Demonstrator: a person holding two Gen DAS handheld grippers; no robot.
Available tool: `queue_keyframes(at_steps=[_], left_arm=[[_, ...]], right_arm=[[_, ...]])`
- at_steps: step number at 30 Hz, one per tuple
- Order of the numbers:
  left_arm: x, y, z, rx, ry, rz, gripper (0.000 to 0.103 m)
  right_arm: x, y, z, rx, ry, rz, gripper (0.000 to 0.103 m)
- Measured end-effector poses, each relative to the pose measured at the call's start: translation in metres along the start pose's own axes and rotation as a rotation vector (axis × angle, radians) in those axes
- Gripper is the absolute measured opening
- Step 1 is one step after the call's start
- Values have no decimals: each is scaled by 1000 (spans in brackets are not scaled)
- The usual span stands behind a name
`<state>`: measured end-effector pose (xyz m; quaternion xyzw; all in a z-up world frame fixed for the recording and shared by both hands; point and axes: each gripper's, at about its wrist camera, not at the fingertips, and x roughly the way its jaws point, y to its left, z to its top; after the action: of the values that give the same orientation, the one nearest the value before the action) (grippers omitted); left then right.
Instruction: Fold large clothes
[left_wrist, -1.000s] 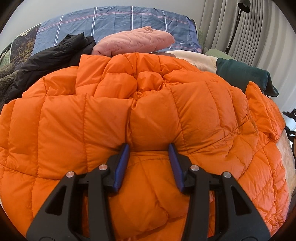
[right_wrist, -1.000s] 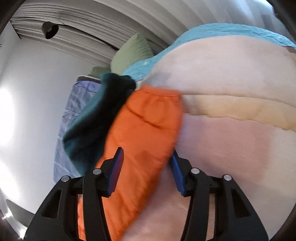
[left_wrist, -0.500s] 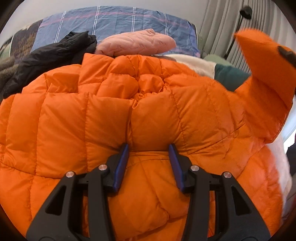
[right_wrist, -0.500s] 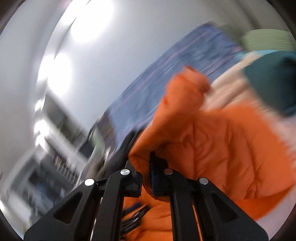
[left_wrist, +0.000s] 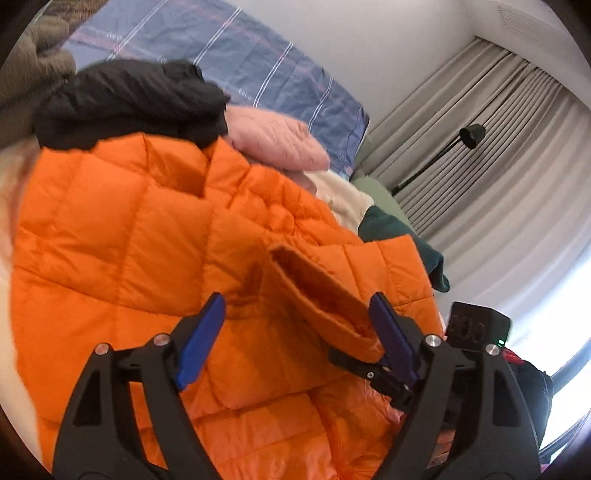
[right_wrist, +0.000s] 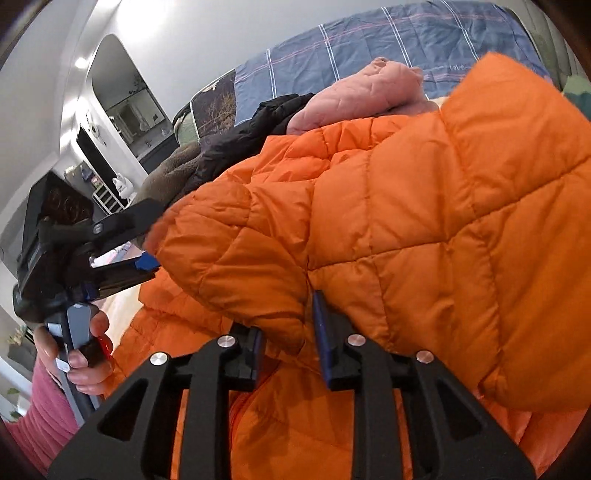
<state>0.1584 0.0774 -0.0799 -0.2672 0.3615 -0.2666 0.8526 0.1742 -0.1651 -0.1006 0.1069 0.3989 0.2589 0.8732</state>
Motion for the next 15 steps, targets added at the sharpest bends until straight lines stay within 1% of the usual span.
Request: queue_keyframes(at_steps=[2,4,5,7,8,10,11,12,14,15], left_arm=[[14,-1,0,-19,37,2,82],[23,1,-1,-46,66,-18,82],[27,-1,-1,-57,75,-34,81],[33,-5,-2,-56,81,-48,78],[36,-9,-2,-45,88,-35,52],[45,-13,-1,-30,119,-19,12],[45,-17,1,-22,120,-8,10],[41,-21,3,1,99,3,9],[21,-35,12,79,32,25,9],[10,-38,17,101,3,32,9]], right_arm=[[-1,2,-6,-5,-2,-2,28],[0,2,-5,-6,-1,-7,28],[-4,4,-11,-7,-2,-10,28],[-3,6,-13,-13,1,-18,28],[-3,8,-14,-20,2,-23,29],[-4,13,-14,-47,3,-48,31],[-8,15,-14,-63,-1,-54,31],[-16,19,-14,-84,-20,-51,31],[-36,24,-11,-112,-70,-30,34],[-48,26,-8,-121,-102,-12,35]])
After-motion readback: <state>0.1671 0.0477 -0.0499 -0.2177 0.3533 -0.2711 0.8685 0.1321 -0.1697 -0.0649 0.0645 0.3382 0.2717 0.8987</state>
